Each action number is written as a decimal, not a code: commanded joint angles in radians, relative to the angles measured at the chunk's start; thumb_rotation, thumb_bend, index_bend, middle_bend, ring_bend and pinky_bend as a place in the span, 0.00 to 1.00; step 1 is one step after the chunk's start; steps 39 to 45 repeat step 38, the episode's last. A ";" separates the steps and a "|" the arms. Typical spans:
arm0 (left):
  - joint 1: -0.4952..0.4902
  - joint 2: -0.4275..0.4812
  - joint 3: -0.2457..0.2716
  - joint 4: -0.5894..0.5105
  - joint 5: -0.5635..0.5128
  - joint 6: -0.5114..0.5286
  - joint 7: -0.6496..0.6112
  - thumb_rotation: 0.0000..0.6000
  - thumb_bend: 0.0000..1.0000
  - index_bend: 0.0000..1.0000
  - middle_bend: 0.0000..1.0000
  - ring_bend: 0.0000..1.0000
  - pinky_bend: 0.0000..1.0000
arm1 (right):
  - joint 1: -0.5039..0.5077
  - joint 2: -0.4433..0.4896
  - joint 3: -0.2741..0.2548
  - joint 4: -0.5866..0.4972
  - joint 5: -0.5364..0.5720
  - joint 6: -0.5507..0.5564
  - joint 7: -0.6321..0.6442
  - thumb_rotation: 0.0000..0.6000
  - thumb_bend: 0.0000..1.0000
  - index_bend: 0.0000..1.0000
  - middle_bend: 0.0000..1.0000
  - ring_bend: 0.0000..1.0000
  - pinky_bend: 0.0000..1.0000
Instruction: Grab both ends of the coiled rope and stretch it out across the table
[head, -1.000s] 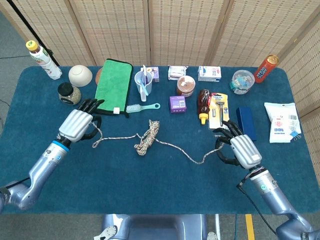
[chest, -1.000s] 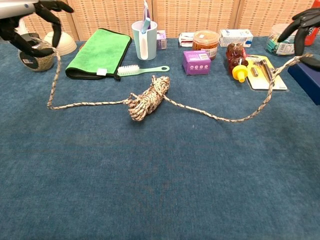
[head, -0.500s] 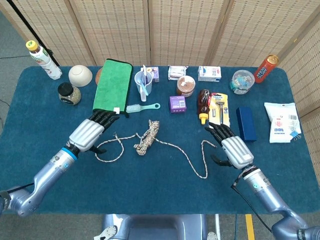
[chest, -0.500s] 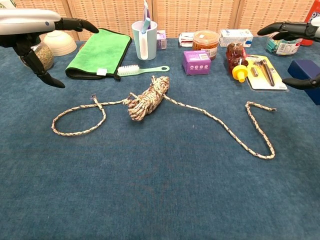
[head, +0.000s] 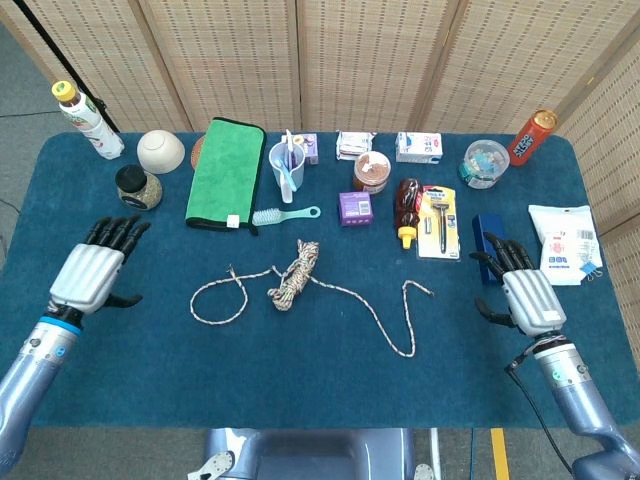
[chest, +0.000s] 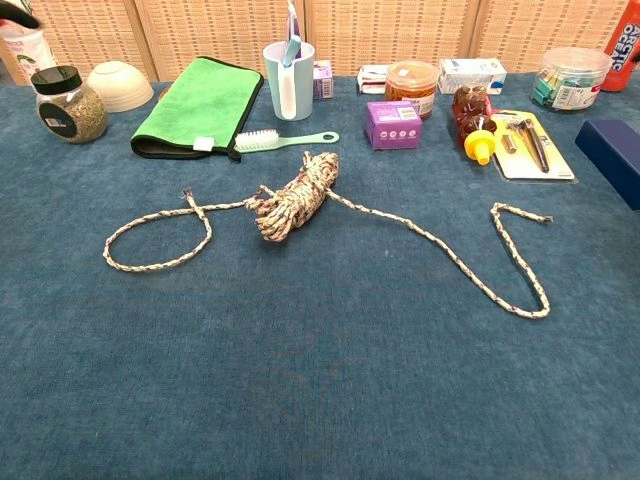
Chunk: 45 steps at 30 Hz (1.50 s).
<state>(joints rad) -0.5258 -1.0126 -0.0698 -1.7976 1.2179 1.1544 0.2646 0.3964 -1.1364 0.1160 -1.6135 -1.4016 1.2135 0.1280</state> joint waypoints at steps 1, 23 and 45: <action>0.069 0.026 0.028 0.003 0.014 0.074 -0.007 0.93 0.03 0.00 0.00 0.00 0.00 | -0.015 0.009 -0.007 0.006 0.016 0.005 -0.021 1.00 0.38 0.23 0.01 0.00 0.00; 0.427 0.066 0.154 -0.017 0.201 0.445 -0.104 0.93 0.03 0.00 0.00 0.00 0.00 | -0.208 0.083 -0.060 -0.147 -0.002 0.237 -0.202 1.00 0.38 0.30 0.06 0.00 0.00; 0.466 0.067 0.132 -0.053 0.289 0.473 -0.090 0.93 0.03 0.00 0.00 0.00 0.00 | -0.305 0.101 -0.068 -0.184 -0.029 0.343 -0.214 1.00 0.38 0.32 0.07 0.00 0.00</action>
